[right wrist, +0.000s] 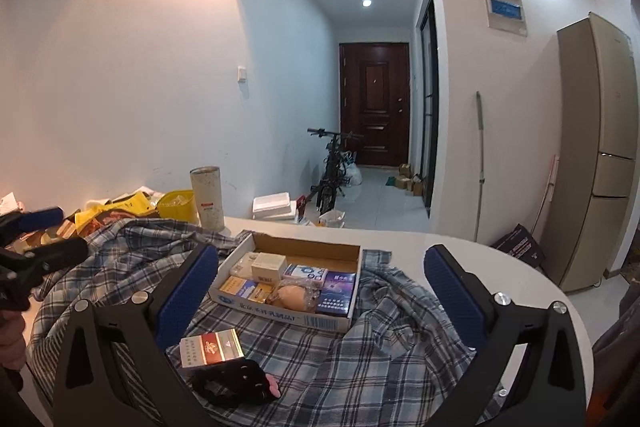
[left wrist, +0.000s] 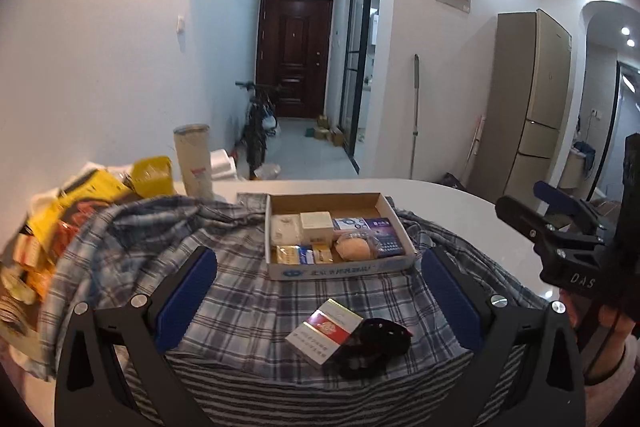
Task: Organize objects
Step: 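Move the left gripper to the red-white pack while the right approaches the black plush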
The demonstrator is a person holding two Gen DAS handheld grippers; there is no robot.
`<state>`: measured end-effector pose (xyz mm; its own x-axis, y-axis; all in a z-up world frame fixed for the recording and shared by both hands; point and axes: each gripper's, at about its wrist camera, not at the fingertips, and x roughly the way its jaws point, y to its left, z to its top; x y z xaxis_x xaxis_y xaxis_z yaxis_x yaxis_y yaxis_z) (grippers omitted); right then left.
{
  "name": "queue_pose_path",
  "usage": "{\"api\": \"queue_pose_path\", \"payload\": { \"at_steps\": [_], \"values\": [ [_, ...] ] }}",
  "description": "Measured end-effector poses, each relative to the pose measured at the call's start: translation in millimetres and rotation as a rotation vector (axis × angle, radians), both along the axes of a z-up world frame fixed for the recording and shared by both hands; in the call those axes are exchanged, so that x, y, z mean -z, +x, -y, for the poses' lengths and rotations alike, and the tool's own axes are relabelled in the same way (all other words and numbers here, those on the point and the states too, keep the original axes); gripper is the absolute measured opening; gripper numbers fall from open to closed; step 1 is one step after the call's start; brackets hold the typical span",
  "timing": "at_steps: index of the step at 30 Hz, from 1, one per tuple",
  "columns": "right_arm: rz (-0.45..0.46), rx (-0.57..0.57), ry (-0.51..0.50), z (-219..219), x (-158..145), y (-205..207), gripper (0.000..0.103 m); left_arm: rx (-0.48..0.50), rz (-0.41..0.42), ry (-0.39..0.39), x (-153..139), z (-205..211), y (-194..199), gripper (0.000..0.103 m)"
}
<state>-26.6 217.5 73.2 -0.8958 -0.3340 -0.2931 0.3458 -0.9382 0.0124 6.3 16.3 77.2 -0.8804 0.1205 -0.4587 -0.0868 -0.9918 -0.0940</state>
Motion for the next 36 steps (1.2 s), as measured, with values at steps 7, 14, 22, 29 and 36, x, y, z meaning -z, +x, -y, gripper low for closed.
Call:
{"api": "queue_pose_path", "payload": {
  "at_steps": [7, 14, 22, 29, 36],
  "values": [
    [0.044, -0.044, 0.028, 22, 25, -27, 0.103, -0.033, -0.011, -0.005, 42, 12, -42, 0.103],
    [0.132, -0.125, 0.069, 37, 59, -49, 0.103, -0.050, 0.003, -0.021, 88, 22, -64, 0.103],
    [0.403, -0.248, 0.165, 64, 115, -73, 0.091, -0.022, 0.125, 0.050, 116, 34, -80, 0.103],
    [0.601, -0.332, 0.205, 78, 153, -77, 0.079, -0.027, 0.154, -0.018, 121, 22, -82, 0.103],
    [0.682, -0.351, 0.259, 85, 173, -79, 0.068, -0.025, 0.183, -0.006, 125, 25, -85, 0.103]
  ]
}}
